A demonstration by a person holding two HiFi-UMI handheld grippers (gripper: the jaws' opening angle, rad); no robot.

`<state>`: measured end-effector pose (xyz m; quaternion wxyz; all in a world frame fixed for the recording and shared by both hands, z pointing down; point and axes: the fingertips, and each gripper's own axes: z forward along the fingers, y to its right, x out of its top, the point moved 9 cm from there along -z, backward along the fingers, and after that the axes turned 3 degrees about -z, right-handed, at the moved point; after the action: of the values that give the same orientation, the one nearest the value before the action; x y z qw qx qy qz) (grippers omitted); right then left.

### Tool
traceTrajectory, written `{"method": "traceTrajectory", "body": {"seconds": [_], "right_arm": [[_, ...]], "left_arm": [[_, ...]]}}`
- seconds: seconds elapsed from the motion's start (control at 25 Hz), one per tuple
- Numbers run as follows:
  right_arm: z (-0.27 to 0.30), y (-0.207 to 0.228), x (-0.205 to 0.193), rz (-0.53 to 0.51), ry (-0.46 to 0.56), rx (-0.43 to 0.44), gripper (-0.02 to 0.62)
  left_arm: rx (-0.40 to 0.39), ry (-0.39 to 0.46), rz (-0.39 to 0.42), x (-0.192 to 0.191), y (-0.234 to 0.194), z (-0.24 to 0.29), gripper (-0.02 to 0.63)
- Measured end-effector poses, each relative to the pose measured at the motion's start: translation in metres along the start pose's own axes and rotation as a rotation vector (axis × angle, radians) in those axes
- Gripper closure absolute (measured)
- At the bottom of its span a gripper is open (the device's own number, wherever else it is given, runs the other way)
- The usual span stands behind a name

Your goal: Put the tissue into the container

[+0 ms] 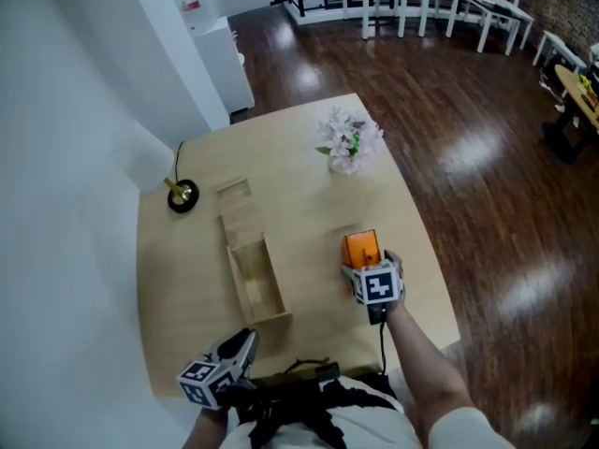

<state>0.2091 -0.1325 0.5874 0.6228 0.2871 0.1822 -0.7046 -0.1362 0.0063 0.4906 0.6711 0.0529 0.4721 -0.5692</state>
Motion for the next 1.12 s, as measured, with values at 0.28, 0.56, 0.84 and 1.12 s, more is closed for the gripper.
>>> {"method": "traceTrajectory", "body": {"seconds": [0.28, 0.56, 0.84, 1.12], "right_arm": [[0.026, 0.0, -0.016, -0.037, -0.13, -0.017, 0.086], [0.036, -0.001, -0.024, 0.012, -0.152, 0.024, 0.086], [0.024, 0.01, -0.019, 0.018, -0.091, 0.021, 0.135], [-0.003, 0.01, -0.009, 0.009, -0.034, 0.022, 0.138]], "left_arm": [[0.031, 0.006, -0.02, -0.005, 0.001, -0.005, 0.531], [0.035, 0.009, -0.031, -0.007, -0.001, -0.006, 0.531], [0.021, 0.018, -0.043, -0.009, -0.005, -0.009, 0.531], [-0.002, 0.041, -0.055, -0.003, -0.009, -0.012, 0.531]]}}
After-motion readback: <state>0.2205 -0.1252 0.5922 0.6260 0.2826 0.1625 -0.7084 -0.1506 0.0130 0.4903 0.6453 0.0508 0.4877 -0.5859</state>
